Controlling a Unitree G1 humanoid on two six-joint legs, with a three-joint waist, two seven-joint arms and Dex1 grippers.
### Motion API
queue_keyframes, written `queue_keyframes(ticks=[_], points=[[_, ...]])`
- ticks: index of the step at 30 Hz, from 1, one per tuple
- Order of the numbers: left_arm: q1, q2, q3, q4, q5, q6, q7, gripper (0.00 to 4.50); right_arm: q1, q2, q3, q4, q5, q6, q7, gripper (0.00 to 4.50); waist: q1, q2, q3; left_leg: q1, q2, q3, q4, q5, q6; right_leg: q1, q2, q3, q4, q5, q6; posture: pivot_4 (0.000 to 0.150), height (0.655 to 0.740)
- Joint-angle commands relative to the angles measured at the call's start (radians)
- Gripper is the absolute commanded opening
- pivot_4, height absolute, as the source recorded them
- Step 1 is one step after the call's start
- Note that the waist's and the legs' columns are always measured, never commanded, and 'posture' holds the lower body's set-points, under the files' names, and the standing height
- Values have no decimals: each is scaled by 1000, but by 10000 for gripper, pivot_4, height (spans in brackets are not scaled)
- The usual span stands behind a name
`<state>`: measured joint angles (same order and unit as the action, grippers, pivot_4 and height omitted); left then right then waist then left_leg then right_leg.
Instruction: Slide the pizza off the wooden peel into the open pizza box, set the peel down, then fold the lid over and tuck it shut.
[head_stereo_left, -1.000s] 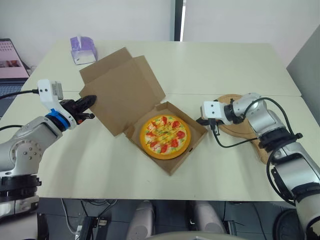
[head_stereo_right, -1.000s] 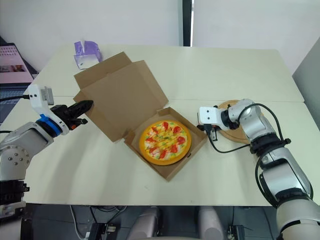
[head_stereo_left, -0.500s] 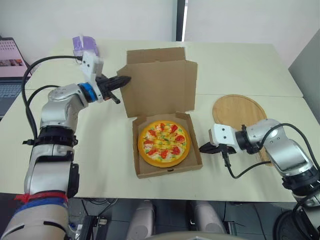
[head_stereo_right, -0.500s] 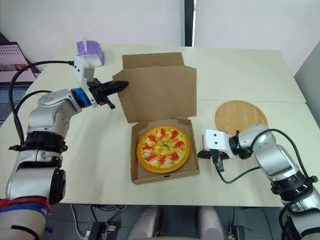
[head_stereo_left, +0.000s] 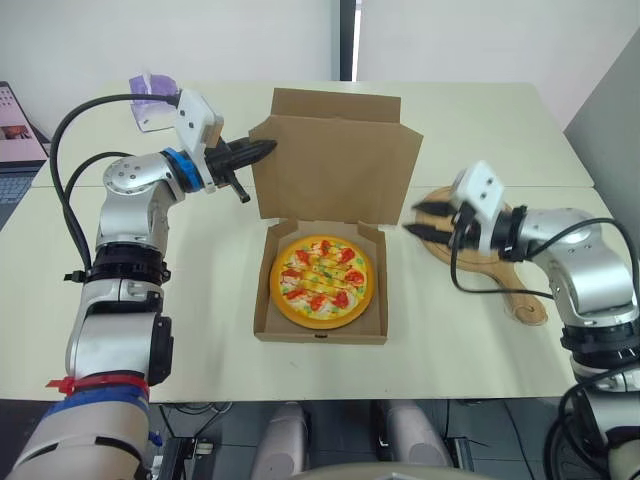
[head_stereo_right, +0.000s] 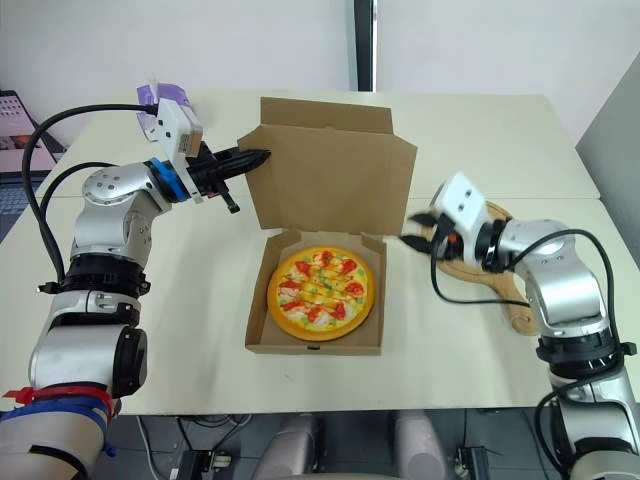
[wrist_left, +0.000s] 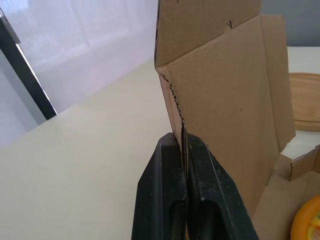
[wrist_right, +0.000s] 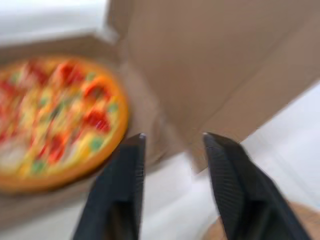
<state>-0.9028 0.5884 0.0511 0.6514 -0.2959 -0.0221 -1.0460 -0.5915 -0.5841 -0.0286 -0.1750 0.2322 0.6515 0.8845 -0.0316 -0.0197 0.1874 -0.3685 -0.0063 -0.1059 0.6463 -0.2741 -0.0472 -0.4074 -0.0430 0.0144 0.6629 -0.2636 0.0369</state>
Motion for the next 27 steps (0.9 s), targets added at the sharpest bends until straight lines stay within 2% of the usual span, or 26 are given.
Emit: queue_keyframes(ticks=[1, 2, 7, 11, 14, 22, 23, 27], points=[[35, 7, 52, -132, -32, 14, 34, 0, -74, 50, -77, 35, 49, 40, -103, 34156, -1, 0, 0, 0, 0, 0, 0, 0, 0, 0, 0, 0, 0, 0, 0, 1500, 7400], [48, 7, 56, -154, -35, 24, 39, 0, -95, 67, -82, 51, 61, 52, -121, 37813, -1, 0, 0, 0, 0, 0, 0, 0, 0, 0, 0, 1, 1, 0, 0, 1500, 7400], [76, 10, 72, -195, -42, 53, 48, 0, -182, 147, -89, 138, 94, 99, -205, 37813, 0, 0, 0, 0, 0, 0, 0, 0, 0, 0, 0, 1, 2, 0, 0, 1500, 7400], [78, 7, 79, -194, -39, 59, 57, 0, -220, 176, -75, 186, 112, 100, -207, 37813, -1, 0, 0, 0, 0, 0, 0, 0, 0, 0, 0, 1, 2, 0, 0, 1500, 7400], [80, 6, 80, -194, -36, 60, 63, 0, -232, 176, -64, 188, 128, 109, -203, 31439, -1, 0, 0, -1, 0, 0, 0, 0, 0, -2, 0, 1, 2, 0, 0, 1500, 7400], [43, -26, 76, -149, -27, 69, 88, 0, -269, 176, -57, 238, 114, 86, -223, 2601, -1, 0, 0, -3, 0, 1, 1, 0, 0, -4, 0, 1, 2, 0, 0, 1500, 7400], [30, -31, 74, -131, -22, 67, 93, 0, -277, 177, -55, 250, 110, 79, -224, 258, -1, 0, 0, -3, 0, 1, 1, 0, 0, -4, 0, 1, 2, 0, 0, 1500, 7400], [-48, -58, 66, -16, 12, 39, 129, 0, -315, 178, -44, 313, 90, 40, -232, 258, -1, 0, 0, -3, 0, 0, 1, 0, 0, -4, 1, 0, 3, 0, 0, 1500, 7400]])
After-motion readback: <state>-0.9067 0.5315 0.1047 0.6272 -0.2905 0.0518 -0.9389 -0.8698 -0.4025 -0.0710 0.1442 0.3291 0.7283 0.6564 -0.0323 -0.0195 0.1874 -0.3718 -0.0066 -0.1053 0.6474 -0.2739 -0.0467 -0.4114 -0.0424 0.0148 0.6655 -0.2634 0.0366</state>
